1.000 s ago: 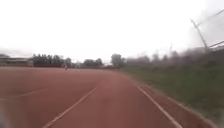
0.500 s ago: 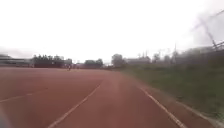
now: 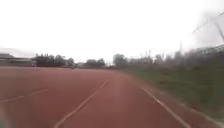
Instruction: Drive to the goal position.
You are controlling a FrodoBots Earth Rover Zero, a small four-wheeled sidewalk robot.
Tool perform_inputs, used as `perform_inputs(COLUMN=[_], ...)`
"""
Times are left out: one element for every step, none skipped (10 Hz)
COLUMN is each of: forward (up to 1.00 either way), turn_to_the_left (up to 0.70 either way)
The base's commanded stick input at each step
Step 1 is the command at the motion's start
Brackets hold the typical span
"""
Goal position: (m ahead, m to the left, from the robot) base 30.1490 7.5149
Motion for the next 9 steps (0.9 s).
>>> perform_inputs(forward=[0.70,0.70,0.70,0.70,0.70,0.70,0.70,0.70,0.70], turn_to_the_left=[0.00,0.00,0.00,0.03,0.11,0.05,0.03,0.02,0.00])
